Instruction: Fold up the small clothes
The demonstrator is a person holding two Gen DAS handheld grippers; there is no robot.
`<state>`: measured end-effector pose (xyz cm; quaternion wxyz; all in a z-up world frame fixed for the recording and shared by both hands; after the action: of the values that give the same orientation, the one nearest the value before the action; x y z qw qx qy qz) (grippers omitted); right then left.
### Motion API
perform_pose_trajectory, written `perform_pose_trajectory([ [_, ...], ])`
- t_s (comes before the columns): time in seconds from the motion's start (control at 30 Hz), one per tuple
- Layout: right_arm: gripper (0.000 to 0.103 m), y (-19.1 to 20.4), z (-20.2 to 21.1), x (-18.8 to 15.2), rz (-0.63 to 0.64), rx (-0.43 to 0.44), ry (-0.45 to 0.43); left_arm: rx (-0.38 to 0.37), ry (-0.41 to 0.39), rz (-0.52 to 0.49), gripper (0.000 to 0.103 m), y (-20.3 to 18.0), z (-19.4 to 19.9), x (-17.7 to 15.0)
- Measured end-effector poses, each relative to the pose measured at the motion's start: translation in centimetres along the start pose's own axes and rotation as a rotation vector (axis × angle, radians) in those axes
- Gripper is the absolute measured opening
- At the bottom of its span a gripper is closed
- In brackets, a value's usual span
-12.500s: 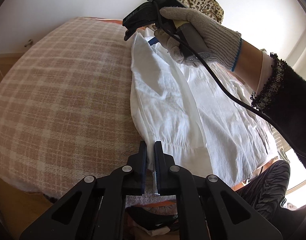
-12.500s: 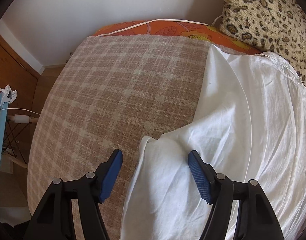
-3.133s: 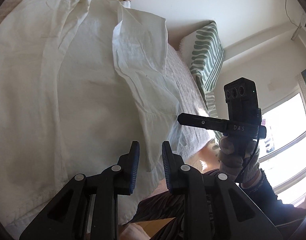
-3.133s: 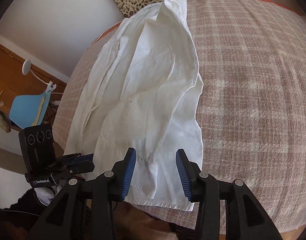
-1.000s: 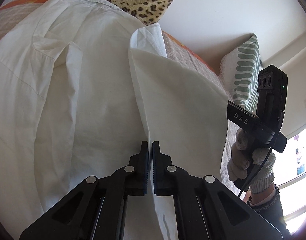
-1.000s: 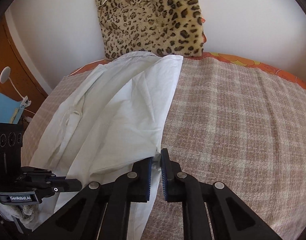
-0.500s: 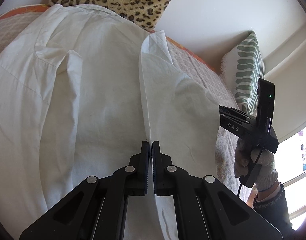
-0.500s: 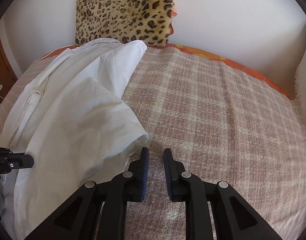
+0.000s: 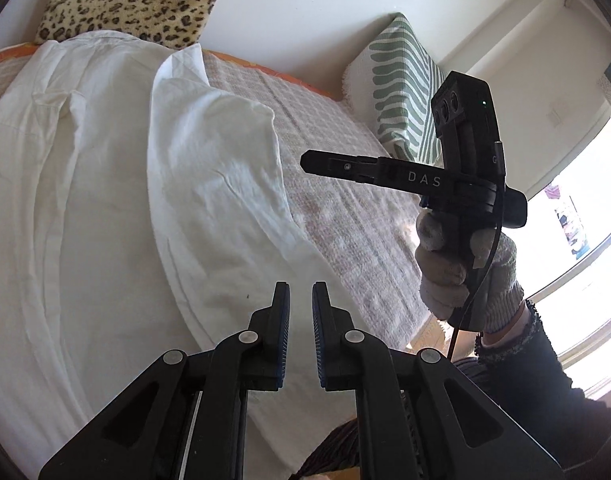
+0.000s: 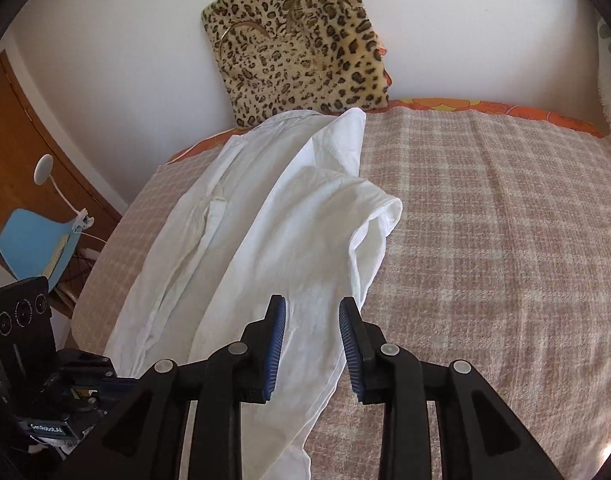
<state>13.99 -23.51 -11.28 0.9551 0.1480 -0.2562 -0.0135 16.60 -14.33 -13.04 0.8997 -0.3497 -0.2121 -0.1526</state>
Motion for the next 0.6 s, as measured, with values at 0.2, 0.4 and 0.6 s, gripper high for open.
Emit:
perform_pose_trajectory([
  [0.2, 0.038, 0.5, 1.7, -7.1, -0.123, 0.109, 0.102, 0.029, -0.015, -0.049, 0.01, -0.8, 0.9, -3.0],
  [0.4, 0.04, 2.5, 3.1, -11.9, -0.132, 0.175, 0.16, 0.045, -0.003, 0.019, 0.01, 1.4, 0.9, -3.7],
  [0.6, 0.038, 3.8, 0.8, -13.3, -0.141, 0.175, 0.215, 0.048, -0.013, -0.009, 0.01, 0.9, 1.2, -4.5],
])
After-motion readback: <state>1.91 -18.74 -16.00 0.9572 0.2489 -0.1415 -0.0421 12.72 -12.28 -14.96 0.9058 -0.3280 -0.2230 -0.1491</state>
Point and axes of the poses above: each gripper's, at about its wrist camera, not at the fingertips, and z roughly against the way its jaws point, y to its left, x to its top, the point moved 4 cm from there along -z, roughly the way its jaws point, and after that the axes turned 4 degrees about y, right-handed, at the moved point
